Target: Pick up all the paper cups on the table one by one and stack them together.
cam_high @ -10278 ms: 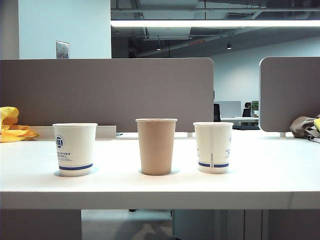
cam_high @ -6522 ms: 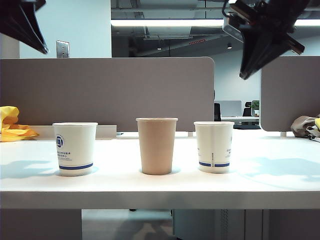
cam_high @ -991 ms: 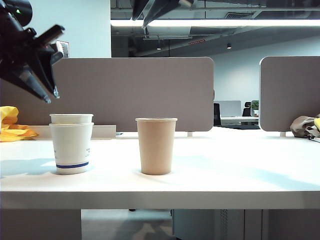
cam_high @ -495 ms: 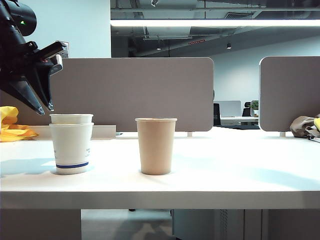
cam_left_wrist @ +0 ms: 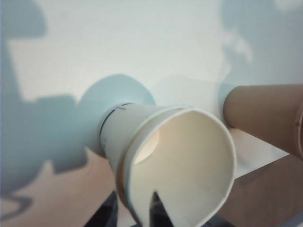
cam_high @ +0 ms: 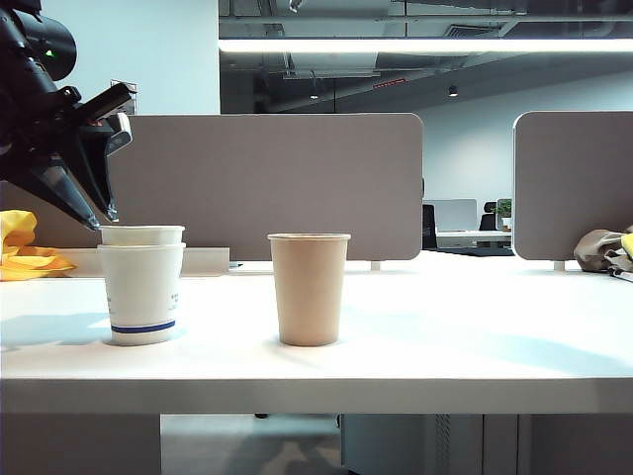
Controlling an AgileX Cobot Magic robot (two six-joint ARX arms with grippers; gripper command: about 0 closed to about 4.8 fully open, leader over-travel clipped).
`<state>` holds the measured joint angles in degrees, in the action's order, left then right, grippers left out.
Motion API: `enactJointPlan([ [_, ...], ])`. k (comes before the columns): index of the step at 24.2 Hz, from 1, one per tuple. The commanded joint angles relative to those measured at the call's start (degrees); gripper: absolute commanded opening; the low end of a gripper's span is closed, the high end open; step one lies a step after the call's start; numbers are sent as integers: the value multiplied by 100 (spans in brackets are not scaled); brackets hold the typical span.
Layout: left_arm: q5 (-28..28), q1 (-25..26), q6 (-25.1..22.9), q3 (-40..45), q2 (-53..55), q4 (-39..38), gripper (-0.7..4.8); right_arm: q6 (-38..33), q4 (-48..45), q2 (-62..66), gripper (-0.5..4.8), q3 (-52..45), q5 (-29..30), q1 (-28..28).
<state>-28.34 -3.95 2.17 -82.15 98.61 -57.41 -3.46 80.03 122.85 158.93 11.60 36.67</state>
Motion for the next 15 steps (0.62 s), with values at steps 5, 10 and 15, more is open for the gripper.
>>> enactJointPlan([
  [5, -186, -153, -28, -22, 271, -15, 89, -59, -35, -28, 135, -719, -13, 2],
  [10, -168, -153, -24, -22, 273, 50, 88, -59, -35, -31, 135, -951, -13, 0],
  [15, -96, -153, -31, -22, 304, 2, 89, -61, -35, -33, 135, -951, -11, 2],
])
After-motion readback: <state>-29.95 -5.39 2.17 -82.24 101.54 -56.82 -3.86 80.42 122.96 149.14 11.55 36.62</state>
